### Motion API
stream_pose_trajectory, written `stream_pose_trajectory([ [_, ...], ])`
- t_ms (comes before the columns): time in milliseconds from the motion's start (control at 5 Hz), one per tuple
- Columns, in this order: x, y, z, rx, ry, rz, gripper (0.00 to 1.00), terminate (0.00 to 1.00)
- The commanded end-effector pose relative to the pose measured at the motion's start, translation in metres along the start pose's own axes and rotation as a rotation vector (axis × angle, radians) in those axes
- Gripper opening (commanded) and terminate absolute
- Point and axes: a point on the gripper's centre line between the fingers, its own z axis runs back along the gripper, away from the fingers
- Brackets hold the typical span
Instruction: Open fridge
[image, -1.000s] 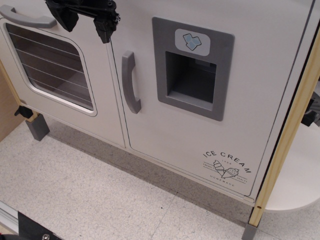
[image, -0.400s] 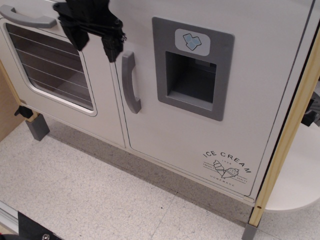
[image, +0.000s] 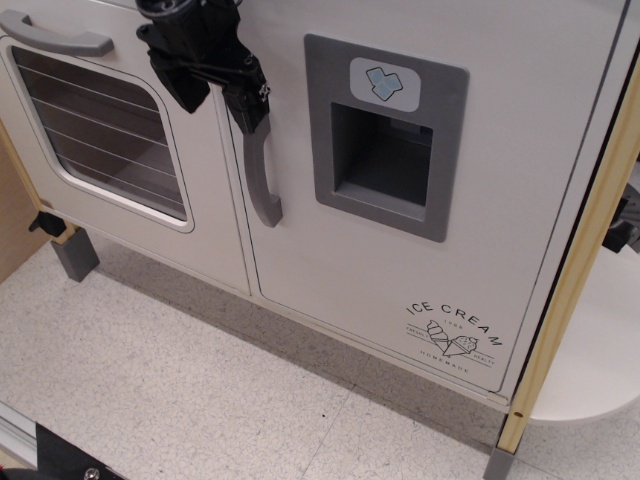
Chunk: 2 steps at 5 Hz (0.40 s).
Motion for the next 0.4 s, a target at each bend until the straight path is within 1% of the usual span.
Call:
stream_pose_trajectory([
  [0,0.0108,0.0008,-0.0070,0.061,-0.115,0.008,1.00,0.00],
  [200,0.0080,-0.0020,-0.0152,0.076,-0.110,0.010,1.00,0.00],
])
